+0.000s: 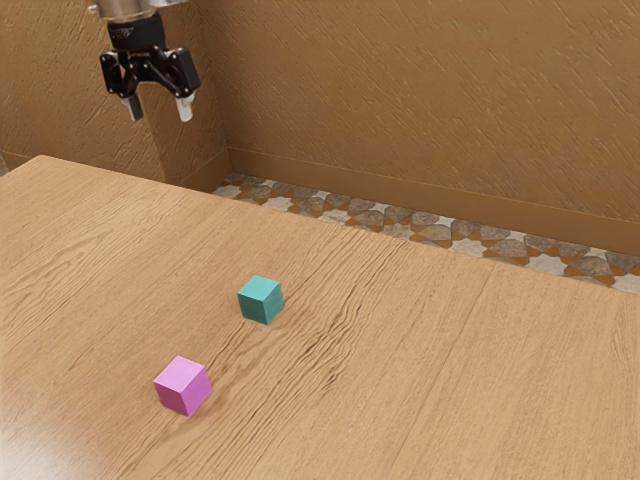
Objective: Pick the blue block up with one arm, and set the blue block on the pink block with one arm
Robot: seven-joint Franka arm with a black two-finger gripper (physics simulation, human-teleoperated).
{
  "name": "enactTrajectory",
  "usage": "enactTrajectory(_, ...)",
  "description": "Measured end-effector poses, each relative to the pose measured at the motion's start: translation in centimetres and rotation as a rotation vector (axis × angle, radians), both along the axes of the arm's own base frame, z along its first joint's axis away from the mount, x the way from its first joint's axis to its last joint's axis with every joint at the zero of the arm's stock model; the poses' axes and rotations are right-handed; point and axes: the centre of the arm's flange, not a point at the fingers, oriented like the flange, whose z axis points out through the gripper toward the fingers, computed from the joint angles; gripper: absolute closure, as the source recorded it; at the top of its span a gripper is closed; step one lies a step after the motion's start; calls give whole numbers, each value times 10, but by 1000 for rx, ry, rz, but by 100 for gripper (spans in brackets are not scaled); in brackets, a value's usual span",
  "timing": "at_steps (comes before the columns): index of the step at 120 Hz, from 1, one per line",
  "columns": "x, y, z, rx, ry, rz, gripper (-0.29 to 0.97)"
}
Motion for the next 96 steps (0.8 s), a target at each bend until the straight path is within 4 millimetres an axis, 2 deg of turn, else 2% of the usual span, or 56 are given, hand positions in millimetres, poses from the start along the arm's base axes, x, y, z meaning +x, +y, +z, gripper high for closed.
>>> enactTrajectory(26, -1, 0, 0, -2, 10, 6, 0)
enactTrajectory(34, -40, -6, 69, 20, -115, -1, 0)
enactTrajectory(38, -58, -16, 94, 23, -156, -22, 0)
enactTrajectory(44, -71, -45, 111, 21, -181, -88, 0)
enactTrajectory(50, -74, -74, 114, 16, -180, -164, 0)
enactTrajectory(55, -64, -90, 99, 15, -151, -209, 0)
enactTrajectory(59, -52, -93, 83, 20, -117, -222, 0)
enactTrajectory(66, -23, -81, 36, 28, -31, -219, 0)
enactTrajectory(69, -13, -77, 8, 36, 17, -219, 0)
enactTrajectory(79, 5, -70, -72, 57, 126, -229, 0)
enactTrajectory(96, 31, -58, -146, 81, 152, -241, 0)
